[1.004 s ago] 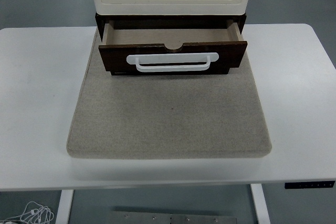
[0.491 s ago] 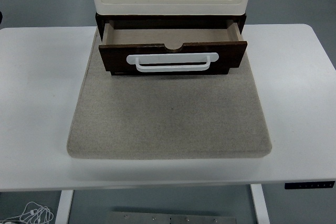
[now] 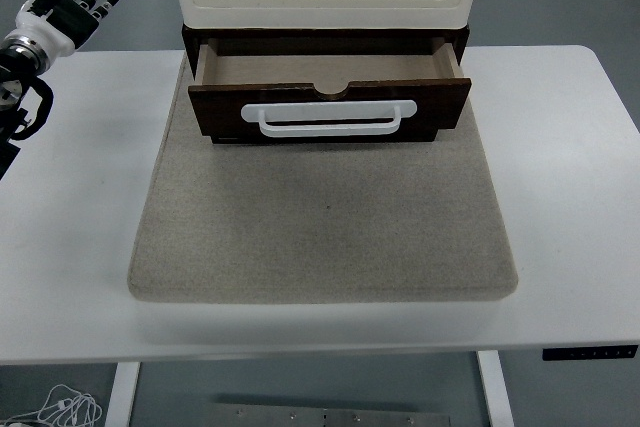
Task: Open the drawer under the combination cabinet
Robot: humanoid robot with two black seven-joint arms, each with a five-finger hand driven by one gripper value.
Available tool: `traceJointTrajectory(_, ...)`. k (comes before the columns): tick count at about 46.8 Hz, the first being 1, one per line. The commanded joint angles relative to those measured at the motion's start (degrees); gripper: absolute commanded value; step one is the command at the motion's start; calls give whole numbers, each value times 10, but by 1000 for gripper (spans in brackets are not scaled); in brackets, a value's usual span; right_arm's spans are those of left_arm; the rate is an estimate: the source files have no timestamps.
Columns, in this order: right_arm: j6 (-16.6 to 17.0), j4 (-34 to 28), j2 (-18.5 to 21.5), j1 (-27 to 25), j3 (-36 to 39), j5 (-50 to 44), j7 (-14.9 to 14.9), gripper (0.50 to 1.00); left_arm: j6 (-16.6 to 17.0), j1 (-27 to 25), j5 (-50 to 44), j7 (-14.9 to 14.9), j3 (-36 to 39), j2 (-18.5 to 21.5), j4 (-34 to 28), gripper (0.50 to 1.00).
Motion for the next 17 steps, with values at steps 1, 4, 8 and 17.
traceJointTrajectory(1,0,0,0,0,0,2,1,926,-1,1,0,-2,-1,-9,0,1000)
traceJointTrajectory(4,0,0,0,-1,0,3,1,926,-1,1,-1,-4,-5,-15,-2,1000)
traceJointTrajectory(8,1,1,0,-1,0,3,0,926,0,0,-1,-5,-17,-23,-2,1000)
traceJointTrajectory(17,4,0,0,-1,3,3,1,926,2,-6,0,-14,-20,-43,-3,1000)
